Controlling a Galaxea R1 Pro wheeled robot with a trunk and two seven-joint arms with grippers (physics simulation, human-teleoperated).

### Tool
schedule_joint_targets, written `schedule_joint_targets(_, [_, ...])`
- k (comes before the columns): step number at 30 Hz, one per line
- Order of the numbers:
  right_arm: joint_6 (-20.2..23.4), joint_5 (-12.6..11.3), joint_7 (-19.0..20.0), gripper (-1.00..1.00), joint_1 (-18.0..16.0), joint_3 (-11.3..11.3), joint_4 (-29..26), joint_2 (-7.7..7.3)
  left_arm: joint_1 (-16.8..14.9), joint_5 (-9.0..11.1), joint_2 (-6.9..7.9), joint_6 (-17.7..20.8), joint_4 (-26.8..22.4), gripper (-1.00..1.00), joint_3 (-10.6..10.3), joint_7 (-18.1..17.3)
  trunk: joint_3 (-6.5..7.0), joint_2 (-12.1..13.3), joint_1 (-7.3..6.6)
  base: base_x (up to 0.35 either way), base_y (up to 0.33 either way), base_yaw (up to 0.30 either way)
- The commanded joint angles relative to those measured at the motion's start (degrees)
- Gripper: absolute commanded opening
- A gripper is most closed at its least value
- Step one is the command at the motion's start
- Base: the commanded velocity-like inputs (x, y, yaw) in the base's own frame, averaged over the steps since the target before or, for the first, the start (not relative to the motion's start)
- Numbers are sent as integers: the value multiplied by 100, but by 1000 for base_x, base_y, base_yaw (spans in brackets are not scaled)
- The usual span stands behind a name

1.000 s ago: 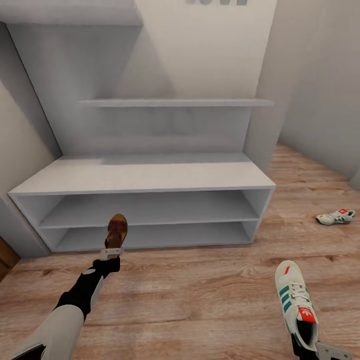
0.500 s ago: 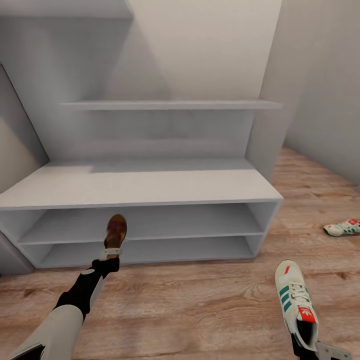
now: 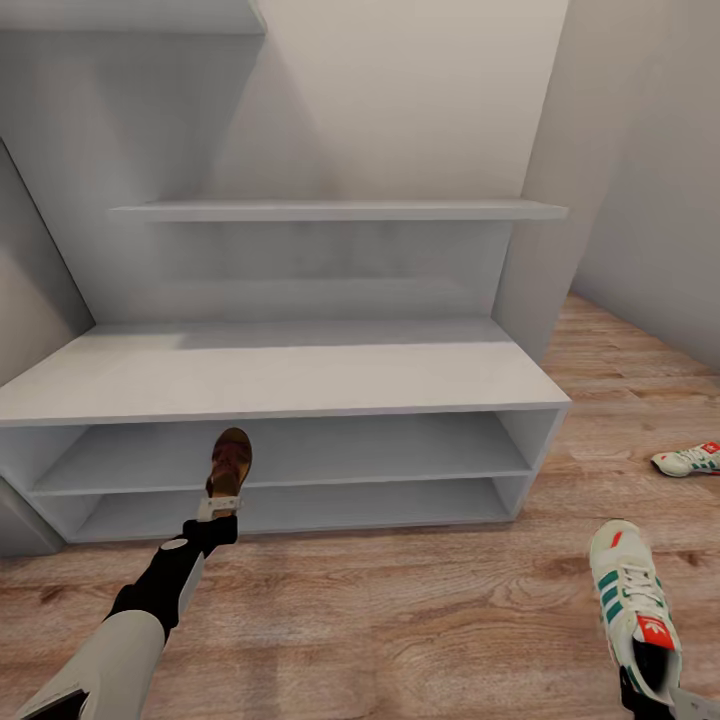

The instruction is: Pick up the two gym shoes and the two sandals from the corridor floor and place them onto the hallstand (shoe rack) in the corridor, making sure they are on the rack and not on the floor. Arrange them so the two gym shoes are next to each other and the two sandals are next to each other.

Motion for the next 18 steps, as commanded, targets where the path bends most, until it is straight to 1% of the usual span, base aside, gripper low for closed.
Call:
schedule_joint_targets(1, [-17,-160,-88,-100,-3,45,4,-48,-3,-56,-1,26,-12,-100,47,-54,-5,-2,-1,2,0,0])
schedule_joint_targets(4, [-15,-386,-213,-100,-3,48,6,-153,-3,-56,5,27,-12,-100,51,-54,-5,-2,-1,1,0,0])
schedule_joint_targets(7, [-11,-739,-285,-100,-3,49,16,-348,2,-56,14,26,-9,-100,54,-54,-5,-2,-1,0,0,0])
schedule_joint_targets(8, [-10,-794,-290,-100,-3,49,17,-377,2,-56,15,27,-8,-100,54,-54,-5,-2,-1,0,0,0])
schedule_joint_targets(10, [-7,-1010,-297,-100,-3,51,46,-463,0,-56,17,27,-7,-100,54,-54,-5,-2,-1,0,0,0])
schedule_joint_targets(12, [-7,-1122,-297,-100,-3,50,108,-496,-2,-56,19,27,-7,-100,55,-54,-5,-2,-1,25,0,0])
schedule_joint_targets(14, [-6,-1182,-292,-100,-3,50,163,-513,-3,-56,21,27,-6,-100,55,-54,-5,-2,-1,98,0,0])
schedule_joint_targets(18, [-6,-1224,-282,-100,-3,51,204,-523,-3,-56,21,28,-4,-100,55,-54,-5,-2,-1,221,0,0])
